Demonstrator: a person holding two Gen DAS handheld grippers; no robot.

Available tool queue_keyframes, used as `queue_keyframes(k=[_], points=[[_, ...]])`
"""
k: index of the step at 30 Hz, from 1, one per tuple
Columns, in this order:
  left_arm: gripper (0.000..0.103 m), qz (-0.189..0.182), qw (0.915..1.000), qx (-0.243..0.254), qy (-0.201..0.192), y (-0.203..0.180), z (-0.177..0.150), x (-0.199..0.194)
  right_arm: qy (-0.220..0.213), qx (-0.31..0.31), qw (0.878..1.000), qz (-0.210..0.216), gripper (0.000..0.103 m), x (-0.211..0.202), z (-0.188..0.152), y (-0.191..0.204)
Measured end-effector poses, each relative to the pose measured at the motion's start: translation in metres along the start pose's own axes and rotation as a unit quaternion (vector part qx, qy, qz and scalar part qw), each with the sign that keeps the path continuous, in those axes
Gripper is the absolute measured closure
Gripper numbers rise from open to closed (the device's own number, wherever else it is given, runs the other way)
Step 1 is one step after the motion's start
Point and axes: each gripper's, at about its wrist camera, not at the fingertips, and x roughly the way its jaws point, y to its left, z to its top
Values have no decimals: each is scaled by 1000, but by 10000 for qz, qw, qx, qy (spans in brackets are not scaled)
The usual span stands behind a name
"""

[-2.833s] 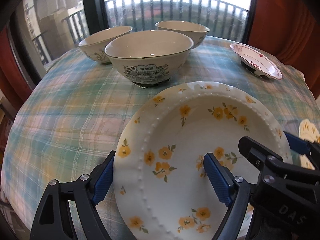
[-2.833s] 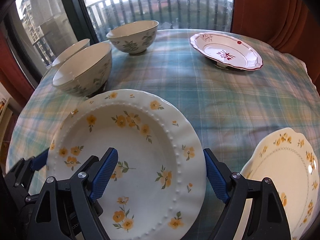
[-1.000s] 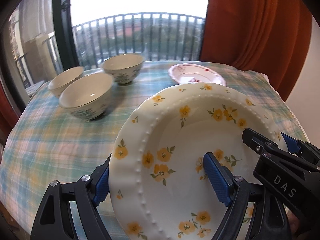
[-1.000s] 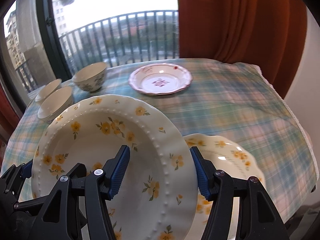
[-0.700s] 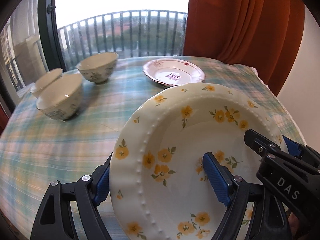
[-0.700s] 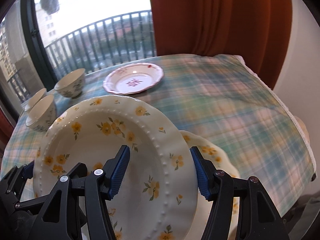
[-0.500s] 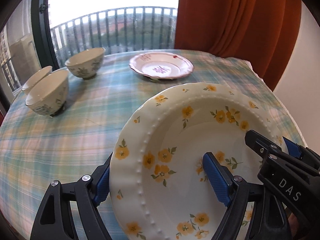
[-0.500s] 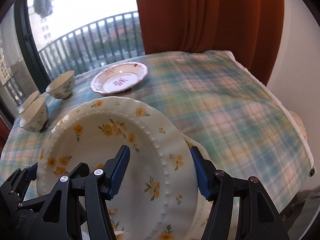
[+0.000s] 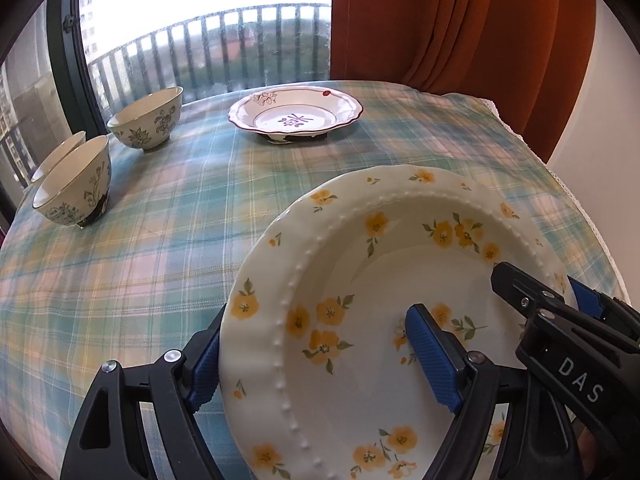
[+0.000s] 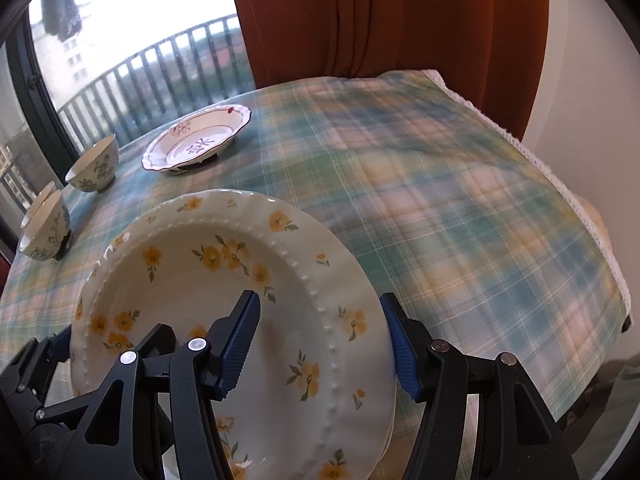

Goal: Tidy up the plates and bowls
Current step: 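Lower the beaded-rim plate onto the large plate with the right gripper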

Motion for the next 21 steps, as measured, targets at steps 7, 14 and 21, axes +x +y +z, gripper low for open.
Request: queue_keyframes(k=[7,14,21], points=[[18,-26,9999,-126,38,0,2,-2,-70,-27,9999,88,38,-6,3,-1],[19,-76,9998,-25,-191,-7,6,-12,-240,-86,9997,-6,38,-16,9,-3],[19,-288,9994,-50,169,-18,0,5,-121,43,9997,-213,38,-8,5,-18]])
